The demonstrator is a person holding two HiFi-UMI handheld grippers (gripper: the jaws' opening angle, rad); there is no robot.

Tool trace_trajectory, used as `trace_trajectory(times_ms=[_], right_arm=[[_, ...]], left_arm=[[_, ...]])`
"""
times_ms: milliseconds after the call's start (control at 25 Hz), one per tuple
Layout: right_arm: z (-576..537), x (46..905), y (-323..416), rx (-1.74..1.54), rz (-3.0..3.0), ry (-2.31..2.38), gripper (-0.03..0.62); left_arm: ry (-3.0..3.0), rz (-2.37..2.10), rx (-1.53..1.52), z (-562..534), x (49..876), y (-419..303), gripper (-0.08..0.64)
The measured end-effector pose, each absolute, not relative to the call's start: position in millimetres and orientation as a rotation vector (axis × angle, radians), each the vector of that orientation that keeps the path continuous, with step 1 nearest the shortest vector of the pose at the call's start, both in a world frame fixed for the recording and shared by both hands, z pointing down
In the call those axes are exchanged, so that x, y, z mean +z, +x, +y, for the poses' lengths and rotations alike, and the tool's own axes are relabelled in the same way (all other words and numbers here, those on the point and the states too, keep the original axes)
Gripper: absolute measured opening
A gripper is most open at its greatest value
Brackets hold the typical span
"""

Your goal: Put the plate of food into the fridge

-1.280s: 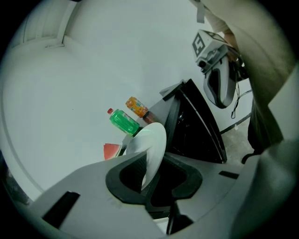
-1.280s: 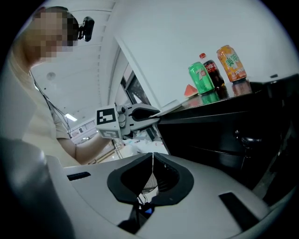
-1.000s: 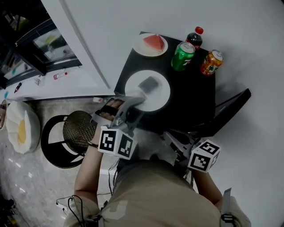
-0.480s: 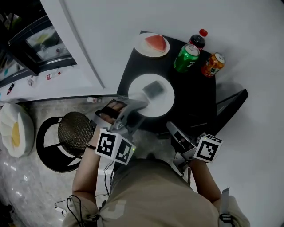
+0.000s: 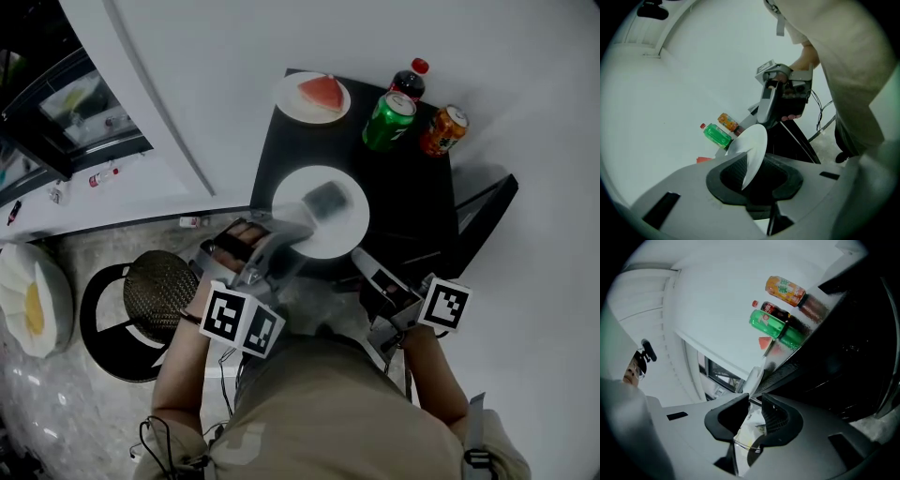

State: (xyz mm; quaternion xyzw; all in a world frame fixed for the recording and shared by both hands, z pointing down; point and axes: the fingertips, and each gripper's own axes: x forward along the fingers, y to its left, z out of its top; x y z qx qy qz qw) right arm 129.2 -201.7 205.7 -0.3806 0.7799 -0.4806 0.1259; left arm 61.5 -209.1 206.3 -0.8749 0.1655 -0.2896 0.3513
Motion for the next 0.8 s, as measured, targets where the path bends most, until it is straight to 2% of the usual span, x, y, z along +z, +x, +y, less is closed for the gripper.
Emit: trace_trajectory(times_ms=[120,320,800], right_arm=[[-199,207,127,-1.462,2.185,-1.065,0.101],[-193,202,120,-1.472,2.112,-0.999,0.12],[-204,210,108,-1.515,1.976,-1.01,0.121]], left_arm=[[-2.281,0.413,-0.726,-206,204,58,0.078],[-2.262,0.37,-0.716,-201,206,51,0.076],[-2.254,0.279,-0.658,-187,205,40,0.075]])
